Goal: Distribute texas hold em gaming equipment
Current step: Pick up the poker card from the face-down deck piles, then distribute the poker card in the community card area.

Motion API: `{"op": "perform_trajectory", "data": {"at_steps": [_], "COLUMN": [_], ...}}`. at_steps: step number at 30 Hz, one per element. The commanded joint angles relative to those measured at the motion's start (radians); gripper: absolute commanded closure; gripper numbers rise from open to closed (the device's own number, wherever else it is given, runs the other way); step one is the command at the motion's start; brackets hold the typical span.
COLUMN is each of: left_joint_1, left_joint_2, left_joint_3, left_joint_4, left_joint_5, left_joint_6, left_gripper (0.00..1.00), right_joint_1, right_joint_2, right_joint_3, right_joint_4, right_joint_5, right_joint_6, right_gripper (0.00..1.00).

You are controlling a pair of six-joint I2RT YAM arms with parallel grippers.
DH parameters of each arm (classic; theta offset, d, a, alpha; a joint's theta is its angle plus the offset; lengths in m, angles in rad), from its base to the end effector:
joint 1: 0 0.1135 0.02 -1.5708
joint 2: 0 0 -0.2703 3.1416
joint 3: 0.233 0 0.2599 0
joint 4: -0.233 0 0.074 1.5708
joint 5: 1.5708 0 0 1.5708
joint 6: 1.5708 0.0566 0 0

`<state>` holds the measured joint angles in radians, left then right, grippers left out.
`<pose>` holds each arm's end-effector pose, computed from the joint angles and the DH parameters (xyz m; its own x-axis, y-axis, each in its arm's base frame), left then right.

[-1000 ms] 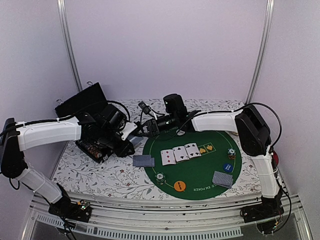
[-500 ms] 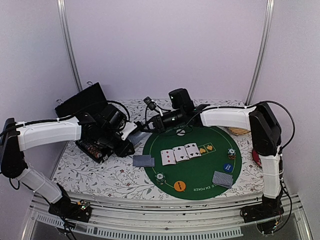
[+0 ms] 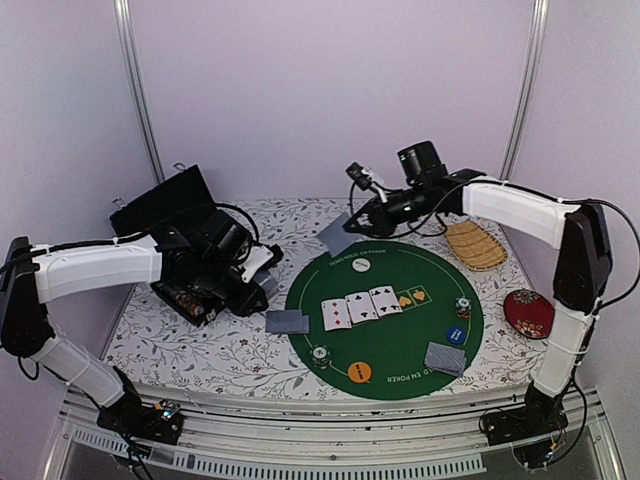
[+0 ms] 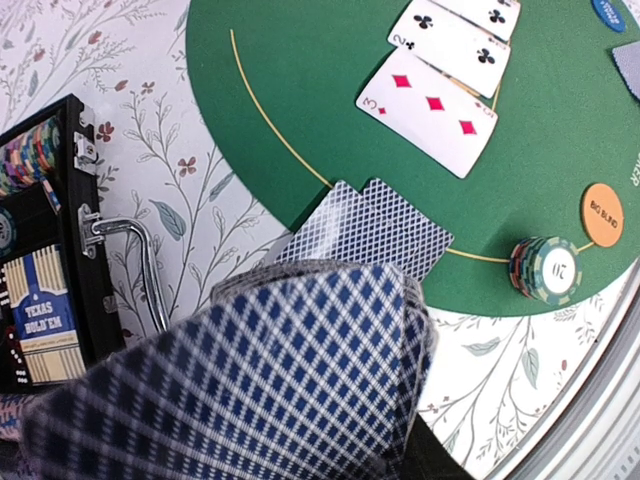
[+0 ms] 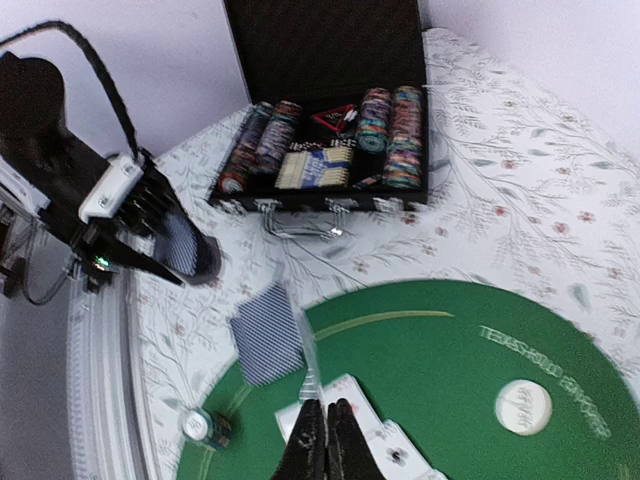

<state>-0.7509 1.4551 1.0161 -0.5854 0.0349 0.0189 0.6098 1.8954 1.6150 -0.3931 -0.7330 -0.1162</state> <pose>0.2260 -0.2137 0.2173 -0.6114 0.5964 -0.5201 0.7068 0.7071 -0.0200 0.3526 0.2925 0.2850 -0.4088 -0.3907 -0.8248 -0.9079 0.2662 0.3239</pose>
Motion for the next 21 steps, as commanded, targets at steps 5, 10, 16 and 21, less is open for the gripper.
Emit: {"op": "perform_trajectory", "data": {"at_steps": [5,10,16,21], "left_joint_1": [-0.006,-0.006,-0.006,-0.005], "left_joint_2": [-0.004,-0.004,-0.024,-0.048], "left_joint_3": [0.002,0.006,-0.005,-0.023], "left_joint_4": [0.032,0.029,0.008,0.009], "left_joint_5": [0.006,0.004,-0.015,-0.018], "left_joint_6": [0.022,0.026,0.013,0.009], "left_gripper": [0.60,0.60,0.60,0.60], "right_joint_1": [-0.050,-0.057,-0.063,-0.064], "right_joint_2": [-0.225,-0.195,-0.057,0.038], "right_joint_3": [-0.190,-0.225,-0.166,-0.155], "right_joint_4": [-0.529,-0.606,-0.675,-0.629], "right_joint_5": [0.491,0.666,0.723,0.732], "right_joint_6": [-0.881,-0.979,-1.004,-1.039], "right_gripper": [0.99,0.99,0.99,0.98]}}
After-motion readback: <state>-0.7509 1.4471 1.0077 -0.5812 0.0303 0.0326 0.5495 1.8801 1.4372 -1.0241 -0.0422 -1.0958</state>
